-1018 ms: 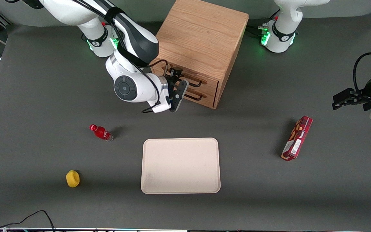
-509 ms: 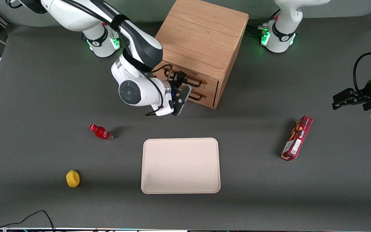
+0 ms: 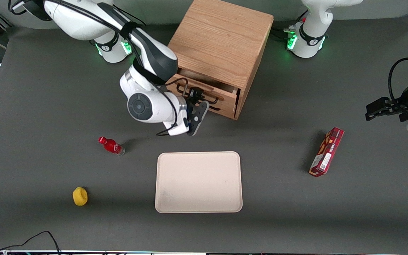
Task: Open upper drawer
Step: 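Pull the upper drawer outward from the cabinet with the right gripper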
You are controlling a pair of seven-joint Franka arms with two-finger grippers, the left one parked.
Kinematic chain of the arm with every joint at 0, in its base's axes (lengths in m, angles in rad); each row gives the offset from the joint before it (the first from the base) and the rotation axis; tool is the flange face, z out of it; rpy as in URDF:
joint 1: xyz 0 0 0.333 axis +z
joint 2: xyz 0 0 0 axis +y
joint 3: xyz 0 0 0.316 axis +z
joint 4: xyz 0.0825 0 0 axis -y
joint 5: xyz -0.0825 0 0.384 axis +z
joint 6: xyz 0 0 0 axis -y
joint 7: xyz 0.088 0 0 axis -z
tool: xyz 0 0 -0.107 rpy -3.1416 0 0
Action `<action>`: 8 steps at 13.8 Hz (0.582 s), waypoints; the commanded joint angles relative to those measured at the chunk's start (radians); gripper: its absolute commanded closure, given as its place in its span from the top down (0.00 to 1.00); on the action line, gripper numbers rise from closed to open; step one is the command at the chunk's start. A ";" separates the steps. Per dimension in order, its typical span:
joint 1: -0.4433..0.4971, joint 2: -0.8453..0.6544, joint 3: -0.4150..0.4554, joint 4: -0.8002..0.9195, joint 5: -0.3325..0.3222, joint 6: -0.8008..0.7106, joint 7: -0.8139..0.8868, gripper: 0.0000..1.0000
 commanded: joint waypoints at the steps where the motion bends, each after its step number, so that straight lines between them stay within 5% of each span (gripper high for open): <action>1: -0.001 0.084 -0.001 0.132 -0.034 -0.063 0.025 1.00; 8: -0.004 0.128 -0.059 0.227 -0.035 -0.124 0.016 1.00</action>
